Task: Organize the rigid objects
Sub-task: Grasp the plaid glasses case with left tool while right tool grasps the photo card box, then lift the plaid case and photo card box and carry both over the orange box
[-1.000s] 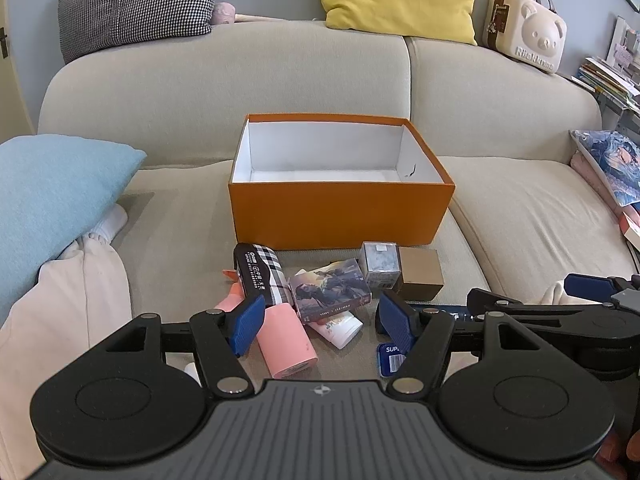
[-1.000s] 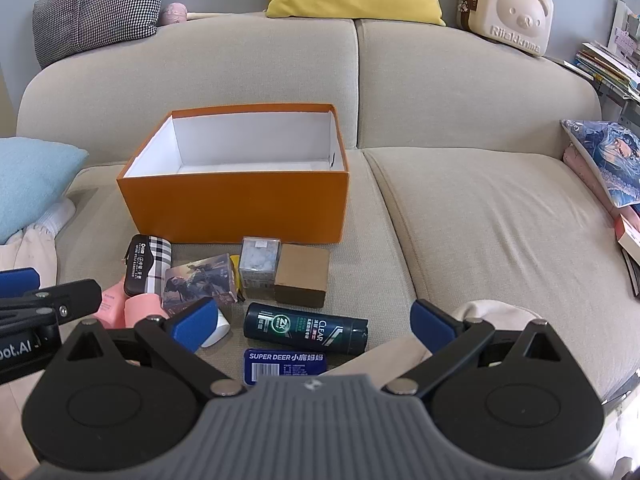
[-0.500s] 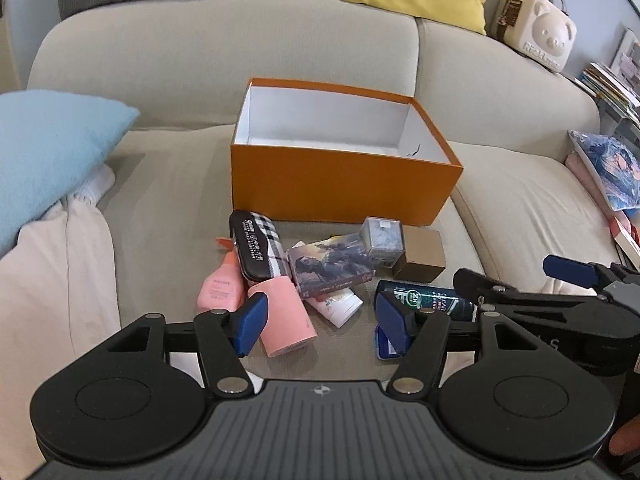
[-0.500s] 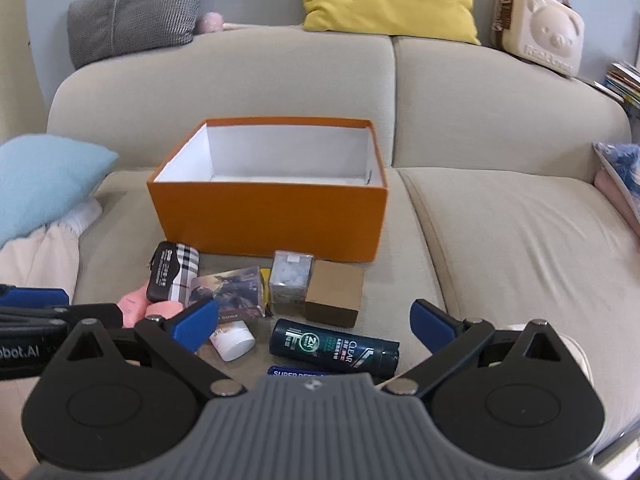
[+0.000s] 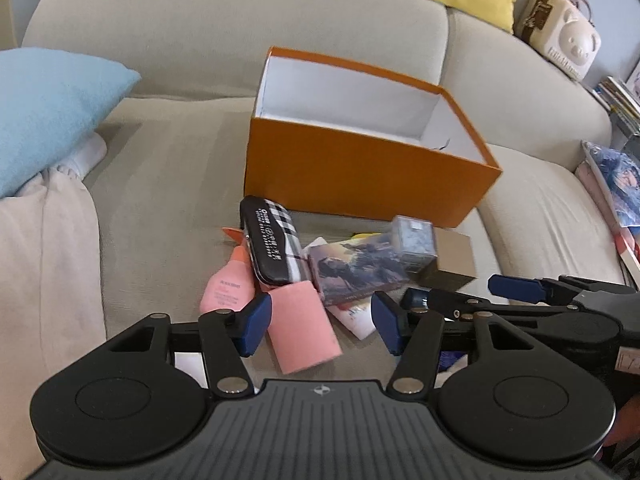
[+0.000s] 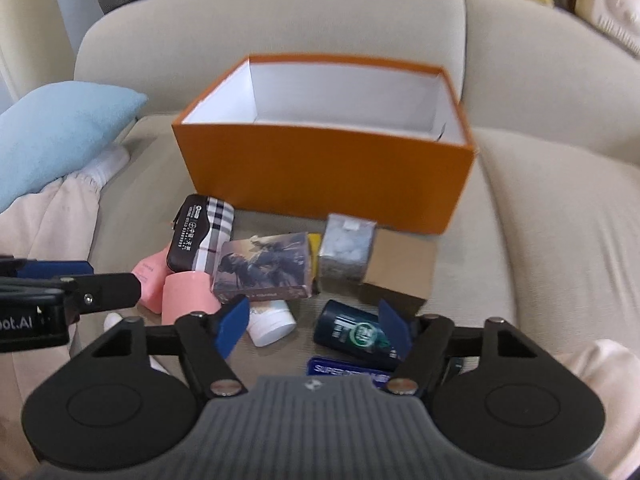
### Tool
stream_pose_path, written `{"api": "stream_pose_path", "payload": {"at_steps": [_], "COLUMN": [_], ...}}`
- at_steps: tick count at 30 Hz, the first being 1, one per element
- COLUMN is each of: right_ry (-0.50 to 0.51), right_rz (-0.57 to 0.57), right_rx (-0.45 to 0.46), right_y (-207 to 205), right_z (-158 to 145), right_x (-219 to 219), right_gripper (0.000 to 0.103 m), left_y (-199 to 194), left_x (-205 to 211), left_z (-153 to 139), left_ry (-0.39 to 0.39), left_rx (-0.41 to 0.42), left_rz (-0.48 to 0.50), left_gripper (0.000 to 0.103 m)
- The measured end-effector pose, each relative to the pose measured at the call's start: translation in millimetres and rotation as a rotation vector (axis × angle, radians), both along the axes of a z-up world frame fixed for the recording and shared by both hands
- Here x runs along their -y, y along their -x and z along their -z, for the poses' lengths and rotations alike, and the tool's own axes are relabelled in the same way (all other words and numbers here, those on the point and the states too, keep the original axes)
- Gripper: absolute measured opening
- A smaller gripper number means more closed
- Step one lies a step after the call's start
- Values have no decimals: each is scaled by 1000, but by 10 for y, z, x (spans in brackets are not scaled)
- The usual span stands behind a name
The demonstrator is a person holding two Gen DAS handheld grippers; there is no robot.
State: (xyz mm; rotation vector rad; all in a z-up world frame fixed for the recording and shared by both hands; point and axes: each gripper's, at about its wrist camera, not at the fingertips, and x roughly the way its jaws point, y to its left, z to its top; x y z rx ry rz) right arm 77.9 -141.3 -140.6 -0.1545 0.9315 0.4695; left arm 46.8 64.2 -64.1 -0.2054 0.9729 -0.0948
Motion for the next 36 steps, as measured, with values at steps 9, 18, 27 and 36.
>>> {"api": "stream_pose_path", "payload": {"at_steps": [9, 18, 27, 36], "right_ry": [-101, -133, -118, -176], "right_rz": [84, 114, 76, 49], "right_rx": [-282, -377, -277, -157], "right_y": [-464, -702, -769, -867], "right_z": [500, 746, 596, 274], "right_x": [-265, -420, -587, -723], "right_gripper": [71, 73, 53, 33], "left_y": [-470, -883, -1004, -926], "left_x": [-158, -317, -304, -347], "left_z": [351, 691, 782, 617], "left_ry": [-11, 30, 2, 85], "left_rx": [-77, -165, -139, -101], "left_rz": [-43, -108, -92, -61], "left_gripper": [62, 62, 35, 19]}}
